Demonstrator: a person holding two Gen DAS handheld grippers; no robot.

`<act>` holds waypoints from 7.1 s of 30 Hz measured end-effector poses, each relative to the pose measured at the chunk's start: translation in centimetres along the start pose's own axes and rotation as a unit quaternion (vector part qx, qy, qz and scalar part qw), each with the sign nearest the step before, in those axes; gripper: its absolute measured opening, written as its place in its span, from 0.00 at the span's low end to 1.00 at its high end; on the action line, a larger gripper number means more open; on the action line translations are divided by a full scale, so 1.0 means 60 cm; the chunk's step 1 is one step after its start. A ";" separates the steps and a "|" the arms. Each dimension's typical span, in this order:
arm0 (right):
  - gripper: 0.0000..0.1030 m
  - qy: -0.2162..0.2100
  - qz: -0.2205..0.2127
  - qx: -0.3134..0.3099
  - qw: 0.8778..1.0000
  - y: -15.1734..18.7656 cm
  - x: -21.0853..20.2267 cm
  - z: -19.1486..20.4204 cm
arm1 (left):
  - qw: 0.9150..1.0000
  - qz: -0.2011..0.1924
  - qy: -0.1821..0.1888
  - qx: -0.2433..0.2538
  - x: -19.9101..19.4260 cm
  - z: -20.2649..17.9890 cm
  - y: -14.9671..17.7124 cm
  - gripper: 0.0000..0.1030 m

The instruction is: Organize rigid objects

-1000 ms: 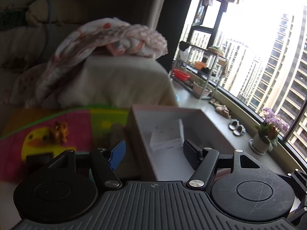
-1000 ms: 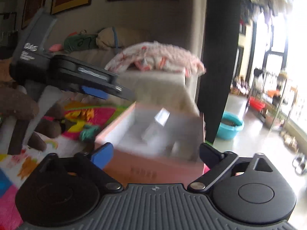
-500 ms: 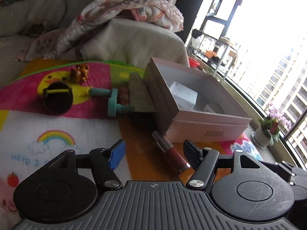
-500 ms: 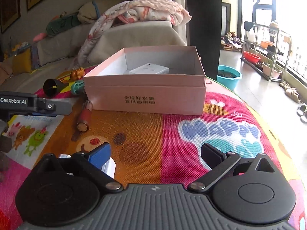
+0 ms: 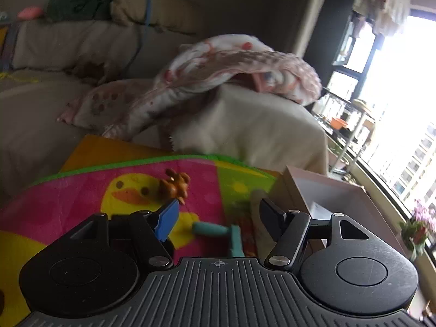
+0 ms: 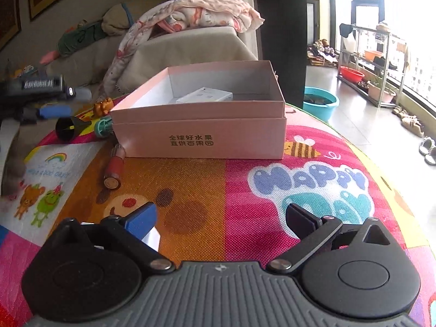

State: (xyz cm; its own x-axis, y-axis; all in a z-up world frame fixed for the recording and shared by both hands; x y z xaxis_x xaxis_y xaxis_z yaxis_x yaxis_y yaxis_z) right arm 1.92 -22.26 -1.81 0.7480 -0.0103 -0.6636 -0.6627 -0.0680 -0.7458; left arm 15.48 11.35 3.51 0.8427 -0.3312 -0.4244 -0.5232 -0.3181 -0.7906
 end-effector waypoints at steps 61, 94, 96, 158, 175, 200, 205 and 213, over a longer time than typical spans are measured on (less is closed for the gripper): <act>1.00 -0.036 -0.032 -0.055 0.997 -0.004 -0.043 0.027 | 0.977 0.170 0.098 0.087 -0.093 -0.051 0.186 0.51; 0.52 0.047 -0.111 -0.295 0.948 0.027 -0.079 0.145 | 0.976 0.170 0.101 0.092 -0.148 -0.091 0.237 0.53; 0.72 0.003 -0.085 -0.250 0.964 0.015 -0.088 0.122 | 0.973 0.178 0.101 0.109 -0.149 -0.103 0.245 0.53; 0.69 -0.048 -0.172 -0.114 0.977 -0.182 -0.153 0.011 | 0.965 0.060 0.189 0.169 -0.091 -0.243 0.081 0.54; 0.80 -0.005 -0.084 -0.071 0.994 -0.340 0.106 0.015 | 0.978 0.130 0.134 0.096 0.093 -0.213 0.053 0.53; 0.93 -0.028 -0.017 -0.091 0.995 -0.011 -0.018 0.019 | 0.972 0.143 0.108 0.150 -0.066 -0.164 0.194 0.53; 0.93 -0.029 -0.024 -0.125 0.991 0.010 -0.021 0.044 | 0.982 0.119 0.102 0.108 -0.058 -0.145 0.174 0.53; 0.94 -0.030 -0.020 -0.128 0.991 0.018 -0.015 0.048 | 0.993 0.067 0.094 0.011 -0.006 -0.070 0.080 0.53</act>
State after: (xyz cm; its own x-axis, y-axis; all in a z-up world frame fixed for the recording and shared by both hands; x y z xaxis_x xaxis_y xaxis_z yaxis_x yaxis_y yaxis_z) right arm 0.44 -19.45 -2.16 0.7646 0.0567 -0.6420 -0.5956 -0.3187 -0.7374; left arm 12.11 6.23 1.73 0.7258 -0.5303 -0.4380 -0.6245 -0.2412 -0.7428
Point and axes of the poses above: each gripper's, at about its wrist camera, not at the fingertips, and x roughly the way its jaws point, z to its left, y to its underside, the point moved 4 cm from there along x, roughly the way its jaws point, and after that the axes turned 14 degrees about y, right-handed, at the moved point
